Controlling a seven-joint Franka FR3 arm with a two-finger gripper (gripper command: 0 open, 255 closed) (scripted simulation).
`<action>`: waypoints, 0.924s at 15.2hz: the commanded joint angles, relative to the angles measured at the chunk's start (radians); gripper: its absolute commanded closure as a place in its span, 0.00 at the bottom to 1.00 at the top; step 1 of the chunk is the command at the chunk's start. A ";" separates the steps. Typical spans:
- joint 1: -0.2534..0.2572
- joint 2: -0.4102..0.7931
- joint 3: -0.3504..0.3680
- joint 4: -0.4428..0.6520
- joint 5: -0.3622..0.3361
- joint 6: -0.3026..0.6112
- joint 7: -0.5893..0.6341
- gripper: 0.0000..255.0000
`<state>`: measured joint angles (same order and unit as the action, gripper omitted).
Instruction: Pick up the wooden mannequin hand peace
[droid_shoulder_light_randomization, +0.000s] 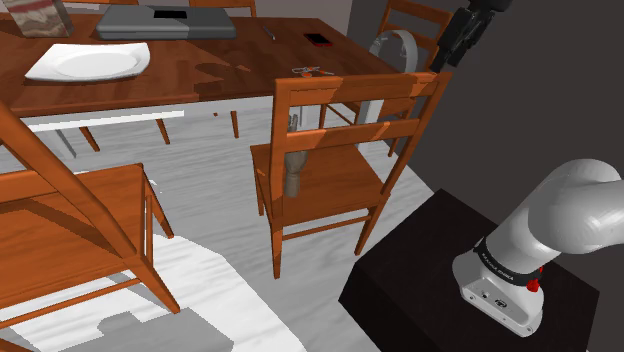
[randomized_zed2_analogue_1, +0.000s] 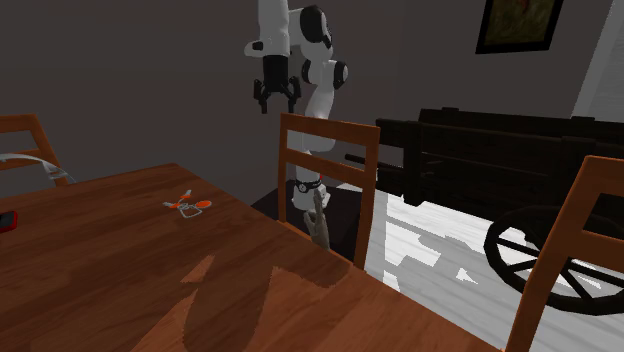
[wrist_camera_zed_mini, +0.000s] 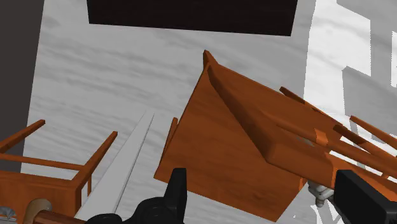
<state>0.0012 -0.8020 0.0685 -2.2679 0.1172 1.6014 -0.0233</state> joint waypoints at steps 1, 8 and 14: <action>0.000 0.000 0.000 0.000 0.000 0.000 0.000 0.00; 0.038 0.141 0.114 -0.041 0.001 0.213 0.022 0.00; 0.062 0.301 0.209 -0.032 -0.034 0.384 0.060 0.00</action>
<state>0.0525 -0.6170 0.2435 -2.2881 0.0533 1.9666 0.0294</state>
